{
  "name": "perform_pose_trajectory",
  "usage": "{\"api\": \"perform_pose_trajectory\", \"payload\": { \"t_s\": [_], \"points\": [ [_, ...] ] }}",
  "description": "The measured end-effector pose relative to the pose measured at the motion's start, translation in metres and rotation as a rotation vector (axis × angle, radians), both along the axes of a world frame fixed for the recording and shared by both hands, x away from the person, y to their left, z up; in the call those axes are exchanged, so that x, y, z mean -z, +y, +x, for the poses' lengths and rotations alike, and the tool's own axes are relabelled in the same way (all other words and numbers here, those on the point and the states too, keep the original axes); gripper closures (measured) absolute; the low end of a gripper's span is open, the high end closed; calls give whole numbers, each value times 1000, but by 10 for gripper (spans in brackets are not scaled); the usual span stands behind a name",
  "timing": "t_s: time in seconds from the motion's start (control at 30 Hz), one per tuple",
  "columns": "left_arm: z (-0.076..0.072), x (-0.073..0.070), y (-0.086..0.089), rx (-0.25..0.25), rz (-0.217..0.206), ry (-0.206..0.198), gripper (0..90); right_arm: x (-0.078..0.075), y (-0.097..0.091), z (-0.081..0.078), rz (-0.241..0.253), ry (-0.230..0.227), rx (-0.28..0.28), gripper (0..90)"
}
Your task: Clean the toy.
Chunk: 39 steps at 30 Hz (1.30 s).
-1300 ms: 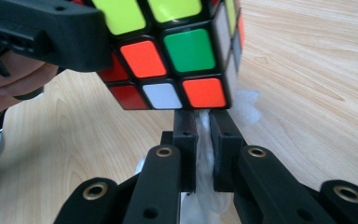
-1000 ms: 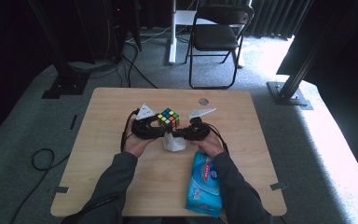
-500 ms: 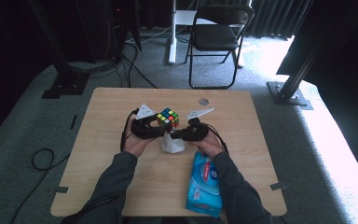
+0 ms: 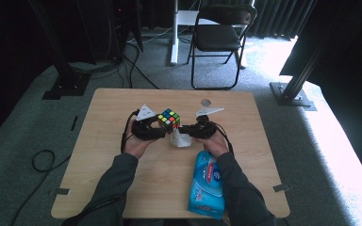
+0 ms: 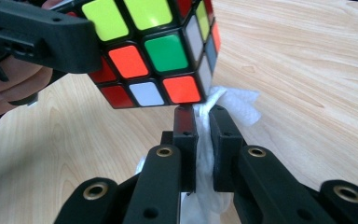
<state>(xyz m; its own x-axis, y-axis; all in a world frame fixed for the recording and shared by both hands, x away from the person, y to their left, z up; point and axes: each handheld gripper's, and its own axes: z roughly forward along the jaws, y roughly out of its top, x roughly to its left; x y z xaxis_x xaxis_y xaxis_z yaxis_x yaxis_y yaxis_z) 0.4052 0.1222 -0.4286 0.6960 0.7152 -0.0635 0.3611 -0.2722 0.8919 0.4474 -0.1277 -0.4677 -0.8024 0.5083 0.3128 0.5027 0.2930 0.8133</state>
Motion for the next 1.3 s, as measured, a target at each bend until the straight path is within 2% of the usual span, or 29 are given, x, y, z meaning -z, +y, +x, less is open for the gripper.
{"api": "perform_pose_trajectory", "payload": {
  "t_s": [0.23, 0.67, 0.87, 1.3],
  "points": [
    [0, 3, 2, -8, 7, 5, 344, -2, -2, 0, -30, -22, 18, 834],
    [0, 12, 10, -33, 17, 17, 344, -8, -13, 4, -28, -40, 57, 833],
    [0, 15, 14, -39, 16, 19, 344, -8, -18, 5, -54, -55, 72, 832],
    [3, 26, 22, -64, 11, 31, 344, -2, -30, 9, -68, -41, 106, 823]
  ]
}}
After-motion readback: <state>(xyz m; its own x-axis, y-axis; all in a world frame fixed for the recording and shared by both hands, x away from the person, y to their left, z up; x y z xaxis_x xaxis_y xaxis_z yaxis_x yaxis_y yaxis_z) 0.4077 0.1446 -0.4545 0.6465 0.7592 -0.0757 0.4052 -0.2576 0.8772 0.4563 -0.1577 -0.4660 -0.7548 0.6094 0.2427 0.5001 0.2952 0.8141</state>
